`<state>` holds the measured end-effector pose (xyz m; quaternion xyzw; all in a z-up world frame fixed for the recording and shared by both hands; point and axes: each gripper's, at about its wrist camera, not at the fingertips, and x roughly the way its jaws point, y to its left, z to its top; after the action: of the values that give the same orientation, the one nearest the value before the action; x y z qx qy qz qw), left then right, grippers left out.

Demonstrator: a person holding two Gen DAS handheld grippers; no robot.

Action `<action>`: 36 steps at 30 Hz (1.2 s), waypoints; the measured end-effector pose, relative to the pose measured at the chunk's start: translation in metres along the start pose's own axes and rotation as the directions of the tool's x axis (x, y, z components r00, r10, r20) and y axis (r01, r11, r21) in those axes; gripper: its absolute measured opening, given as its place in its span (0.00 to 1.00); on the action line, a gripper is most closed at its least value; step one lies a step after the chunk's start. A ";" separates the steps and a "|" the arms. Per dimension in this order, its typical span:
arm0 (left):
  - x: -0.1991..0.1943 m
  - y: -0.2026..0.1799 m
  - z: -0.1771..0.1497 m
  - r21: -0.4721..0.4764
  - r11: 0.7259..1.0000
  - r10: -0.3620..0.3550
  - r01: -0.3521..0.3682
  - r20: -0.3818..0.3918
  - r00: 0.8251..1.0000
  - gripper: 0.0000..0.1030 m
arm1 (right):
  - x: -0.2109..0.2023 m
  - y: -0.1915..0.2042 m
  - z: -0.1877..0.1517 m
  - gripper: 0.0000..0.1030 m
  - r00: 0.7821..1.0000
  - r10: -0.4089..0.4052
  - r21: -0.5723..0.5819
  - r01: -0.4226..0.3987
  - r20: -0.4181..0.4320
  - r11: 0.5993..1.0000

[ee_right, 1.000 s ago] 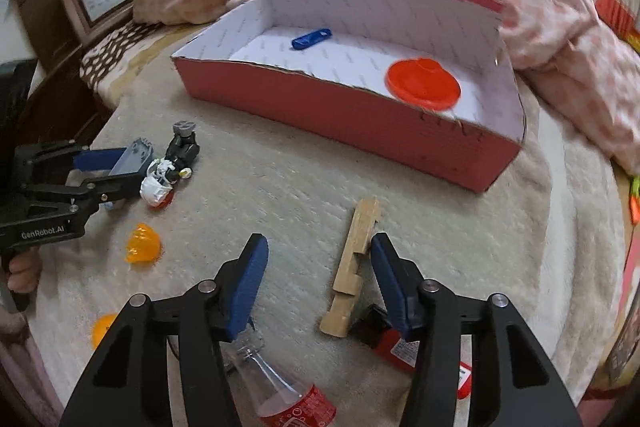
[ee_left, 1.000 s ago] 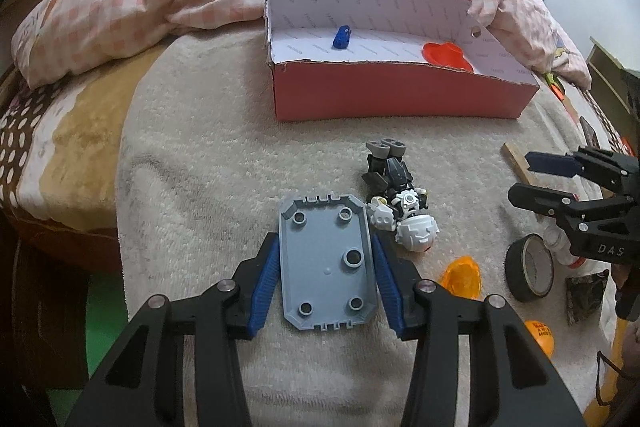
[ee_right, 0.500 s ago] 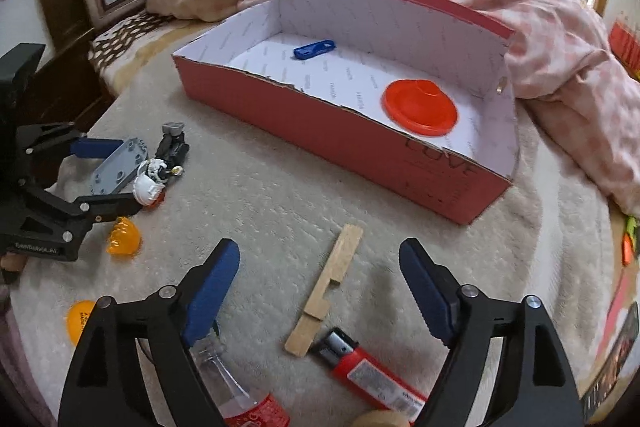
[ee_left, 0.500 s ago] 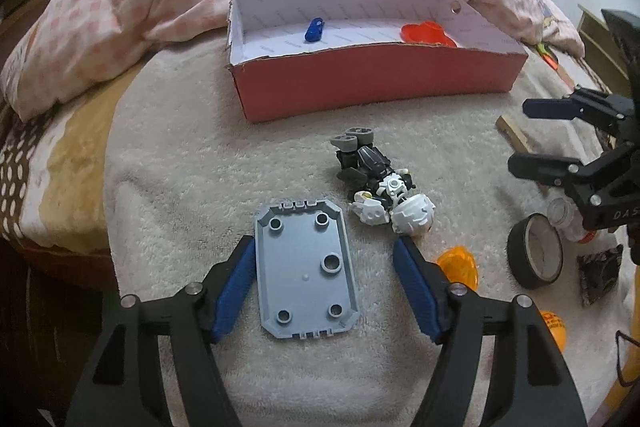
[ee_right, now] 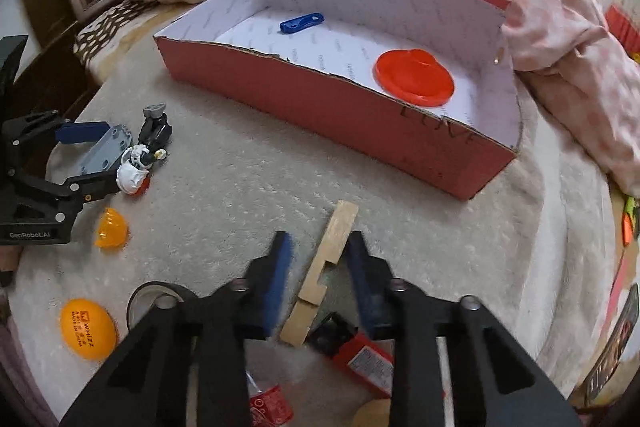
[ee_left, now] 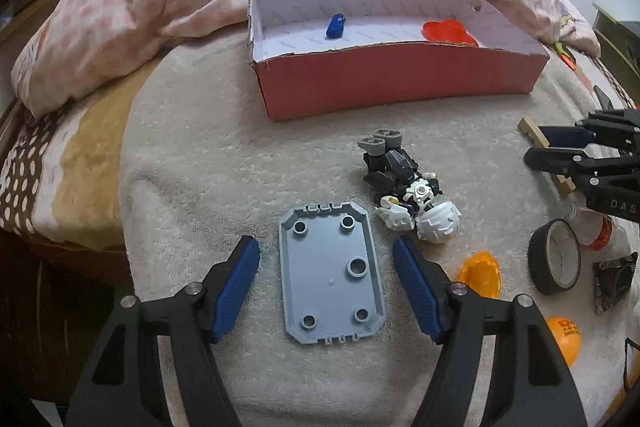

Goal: Organize objects
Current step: 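Hold the grey plate in the left gripper while the right gripper grasps the wooden block, then carry the grey plate and wooden block into the red box and open both grippers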

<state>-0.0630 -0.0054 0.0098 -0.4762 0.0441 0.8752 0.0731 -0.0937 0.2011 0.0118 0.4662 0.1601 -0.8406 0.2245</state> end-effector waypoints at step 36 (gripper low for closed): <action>-0.040 -0.016 0.085 0.046 0.983 -0.183 0.177 0.218 0.959 0.43 | -0.078 -0.016 0.016 0.12 0.951 -0.051 0.248 -0.028 0.304 0.968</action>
<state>-0.1092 0.0192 0.0898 -0.3766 0.0034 0.9119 0.1631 -0.0772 0.2250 0.0874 0.3528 0.0188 -0.9177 0.1815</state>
